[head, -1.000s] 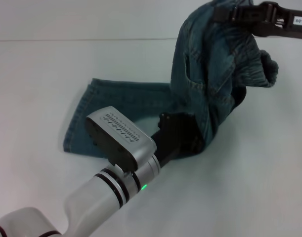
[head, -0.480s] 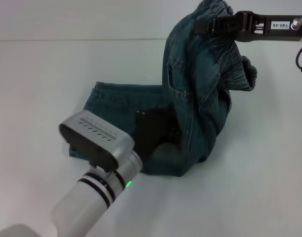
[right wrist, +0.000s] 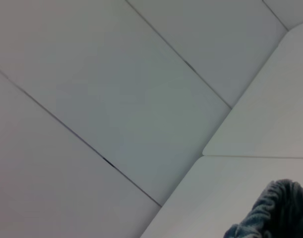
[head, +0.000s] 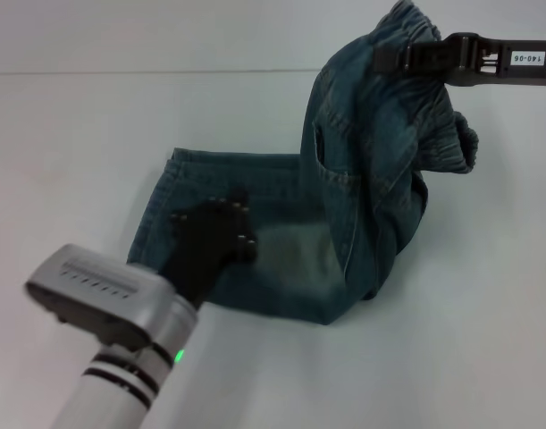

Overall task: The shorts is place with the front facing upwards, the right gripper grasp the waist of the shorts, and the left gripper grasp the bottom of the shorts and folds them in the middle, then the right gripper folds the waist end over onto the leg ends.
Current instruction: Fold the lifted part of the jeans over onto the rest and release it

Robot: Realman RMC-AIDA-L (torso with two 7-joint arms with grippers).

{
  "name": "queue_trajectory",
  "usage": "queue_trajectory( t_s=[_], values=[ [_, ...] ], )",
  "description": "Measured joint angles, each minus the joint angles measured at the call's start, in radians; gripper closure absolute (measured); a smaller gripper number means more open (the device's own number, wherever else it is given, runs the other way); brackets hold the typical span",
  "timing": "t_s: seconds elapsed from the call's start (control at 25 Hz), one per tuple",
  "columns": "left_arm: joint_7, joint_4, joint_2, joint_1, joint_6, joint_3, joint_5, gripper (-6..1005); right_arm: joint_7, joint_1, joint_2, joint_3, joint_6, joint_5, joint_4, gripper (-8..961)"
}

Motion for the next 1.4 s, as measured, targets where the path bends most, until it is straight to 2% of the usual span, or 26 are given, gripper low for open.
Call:
queue_trajectory(
  t_s=[0.24,0.48,0.68,0.8,0.92,1.4],
  values=[
    [0.092,-0.022,0.000,0.136,0.149,-0.128,-0.002,998,-0.003,0.017,0.009,-0.067,0.004,0.000,0.000,824],
    [0.104,-0.003,0.000,0.193,0.209,-0.202,-0.002,999,-0.007,0.069,0.037,-0.180,0.074,0.000,0.007,822],
    [0.104,-0.002,0.000,0.198,0.211,-0.209,-0.002,999,-0.009,0.133,0.072,-0.297,0.169,-0.042,0.012,817],
    [0.103,-0.003,0.000,0.193,0.212,-0.209,-0.002,998,0.001,0.169,0.100,-0.318,0.207,-0.095,0.015,814],
    [0.100,-0.004,0.000,0.187,0.212,-0.209,-0.002,998,0.006,0.186,0.114,-0.319,0.215,-0.124,0.015,811],
    [0.099,-0.002,0.001,0.167,0.201,-0.199,0.005,997,0.007,0.201,0.118,-0.350,0.225,-0.135,-0.002,599]
  ],
)
